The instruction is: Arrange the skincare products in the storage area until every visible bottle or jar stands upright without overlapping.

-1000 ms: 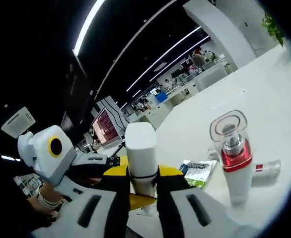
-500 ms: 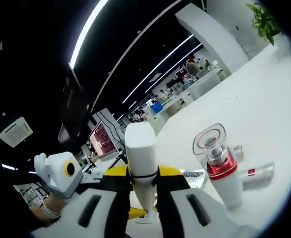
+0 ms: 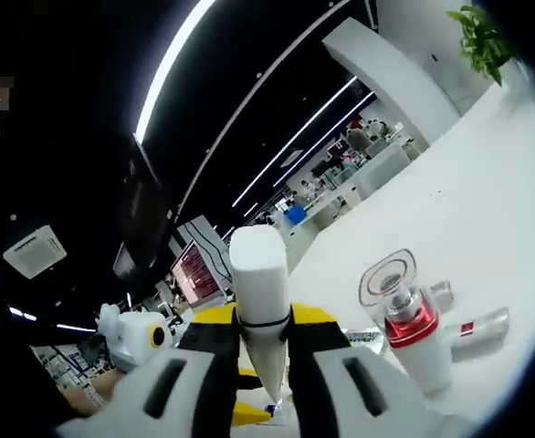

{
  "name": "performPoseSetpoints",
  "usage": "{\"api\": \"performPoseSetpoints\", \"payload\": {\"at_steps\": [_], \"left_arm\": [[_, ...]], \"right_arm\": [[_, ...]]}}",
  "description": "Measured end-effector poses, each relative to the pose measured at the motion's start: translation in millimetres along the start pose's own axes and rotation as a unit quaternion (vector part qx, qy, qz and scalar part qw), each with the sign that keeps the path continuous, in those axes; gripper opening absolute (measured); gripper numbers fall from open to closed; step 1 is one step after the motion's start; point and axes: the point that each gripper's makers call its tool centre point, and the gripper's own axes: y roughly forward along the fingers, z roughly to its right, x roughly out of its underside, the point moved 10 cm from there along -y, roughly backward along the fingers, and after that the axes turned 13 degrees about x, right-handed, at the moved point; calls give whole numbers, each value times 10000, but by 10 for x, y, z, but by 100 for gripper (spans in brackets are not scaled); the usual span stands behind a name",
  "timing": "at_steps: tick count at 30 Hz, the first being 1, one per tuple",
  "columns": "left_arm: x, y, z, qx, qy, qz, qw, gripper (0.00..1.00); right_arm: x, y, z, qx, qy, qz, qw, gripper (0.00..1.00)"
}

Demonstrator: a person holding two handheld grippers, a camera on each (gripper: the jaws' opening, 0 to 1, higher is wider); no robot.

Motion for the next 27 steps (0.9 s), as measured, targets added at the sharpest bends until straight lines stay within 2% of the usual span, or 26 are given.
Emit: {"api": "performPoseSetpoints", "payload": {"at_steps": [2,3,8,10,12,15,16,18,19,21,23,25,26,27], "left_arm": [[-1,-15,-38,41,-165,54,9998,35],[-15,-31,-59,72,-229,189,9995,35],[-65,-149,-125,459,-481,454,9968,32],[-109,-189,-148,566,-715,742,9931,33],[-134,-226,-155,758,-769,856,9905,37],[-171,-283,-147,1089,-998,1277,9808,40],[-179,-305,-151,1197,-1114,1475,9755,39],[-180,-333,-150,1392,-1268,1657,9680,38],[-191,-345,-143,1572,-1434,1864,9591,38],[-205,-354,-142,1698,-1555,2071,9508,37],[-211,-347,-140,1785,-1680,2156,9452,37],[-218,-325,-139,1860,-1765,2201,9412,36],[-229,-316,-134,1896,-1879,2254,9370,35],[-249,-311,-127,1990,-2053,2377,9283,33]], "right_arm": [[-13,-10,5,-62,111,55,9999,18],[-16,-15,7,-75,143,70,9998,18],[-32,1,-18,-287,346,129,9989,18],[-34,2,-49,-432,365,142,9983,18],[-42,0,-71,-521,360,201,9978,18],[-70,-6,-102,-713,407,318,9961,19],[-81,-15,-96,-780,527,369,9949,19],[-81,-27,-84,-825,760,397,9929,18],[-72,-33,-73,-874,1026,384,9901,18],[-57,-35,-62,-943,1279,369,9866,18],[-49,-30,-51,-940,1256,358,9870,18],[-43,-24,-41,-957,1430,362,9844,18],[-39,-22,-30,-959,1546,345,9827,18],[-30,-21,-12,-936,1729,331,9799,18]]}}
